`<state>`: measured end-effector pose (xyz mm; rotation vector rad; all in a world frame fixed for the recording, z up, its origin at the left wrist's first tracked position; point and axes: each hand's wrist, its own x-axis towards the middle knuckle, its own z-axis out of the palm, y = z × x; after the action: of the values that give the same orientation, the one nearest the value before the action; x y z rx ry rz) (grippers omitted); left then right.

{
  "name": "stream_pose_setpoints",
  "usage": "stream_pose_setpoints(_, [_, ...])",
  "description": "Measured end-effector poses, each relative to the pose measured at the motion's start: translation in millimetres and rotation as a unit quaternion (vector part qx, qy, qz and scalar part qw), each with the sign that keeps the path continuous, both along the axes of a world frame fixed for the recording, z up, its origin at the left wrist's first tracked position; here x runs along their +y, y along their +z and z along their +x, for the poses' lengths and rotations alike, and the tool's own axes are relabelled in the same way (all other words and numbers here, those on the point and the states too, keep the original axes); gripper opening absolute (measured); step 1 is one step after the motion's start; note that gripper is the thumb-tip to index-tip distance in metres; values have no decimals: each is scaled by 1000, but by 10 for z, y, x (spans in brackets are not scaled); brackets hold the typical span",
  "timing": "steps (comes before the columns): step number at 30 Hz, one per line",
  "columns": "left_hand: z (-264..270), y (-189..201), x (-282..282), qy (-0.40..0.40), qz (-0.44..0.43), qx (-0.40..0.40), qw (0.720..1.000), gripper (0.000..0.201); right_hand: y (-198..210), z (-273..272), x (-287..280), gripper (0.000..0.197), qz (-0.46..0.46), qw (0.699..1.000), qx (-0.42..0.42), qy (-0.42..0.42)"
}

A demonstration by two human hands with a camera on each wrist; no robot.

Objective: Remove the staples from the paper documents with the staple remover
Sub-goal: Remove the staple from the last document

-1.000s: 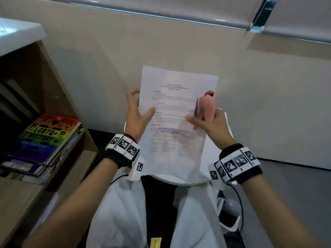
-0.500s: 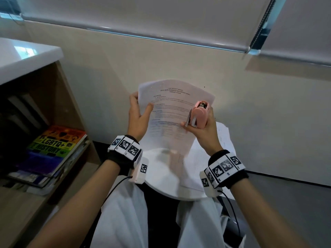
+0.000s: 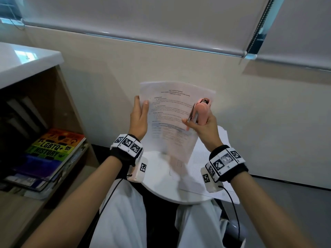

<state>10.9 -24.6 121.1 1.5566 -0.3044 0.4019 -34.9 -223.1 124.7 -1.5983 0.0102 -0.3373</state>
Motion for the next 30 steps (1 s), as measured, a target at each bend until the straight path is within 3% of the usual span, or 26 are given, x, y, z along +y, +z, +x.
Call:
stream_pose_setpoints(4, [21, 29, 25, 31, 55, -17, 998, 22, 215, 5, 54, 68, 56, 995, -38, -78])
stream_pose_setpoints(6, [12, 66, 50, 29, 75, -30, 996, 29, 466, 22, 80, 60, 89, 986, -83, -113])
stream_pose_setpoints(9, [-25, 110, 69, 30, 96, -37, 994, 25, 888, 62, 186, 43, 136, 972, -139, -129])
stream_pose_setpoints(13, [-99, 149, 52, 16, 108, -30, 994, 19, 1301, 185, 410, 13, 242, 965, -98, -22])
stream_pose_setpoints(15, [-152, 174, 26, 13, 115, -35, 993, 19, 1413, 271, 492, 22, 325, 944, -21, 48])
stream_pose_setpoints(17, [-191, 181, 0, 15, 118, -49, 992, 20, 1429, 378, 599, 25, 362, 930, 17, 55])
stream_pose_setpoints(19, [-217, 164, -30, 16, 125, -51, 991, 26, 1387, 461, 715, 16, 344, 939, 6, 28])
stream_pose_setpoints(22, [-239, 147, -64, 18, 130, -40, 990, 34, 1353, 536, 794, 28, 294, 955, -33, 22])
stream_pose_setpoints(27, [-244, 232, -57, 24, 133, -26, 991, 30, 1278, 507, 747, 38, 133, 979, -61, 140])
stream_pose_setpoints(30, [-238, 254, -24, 27, 131, -21, 991, 24, 1265, 477, 702, 34, 58, 983, -77, 159])
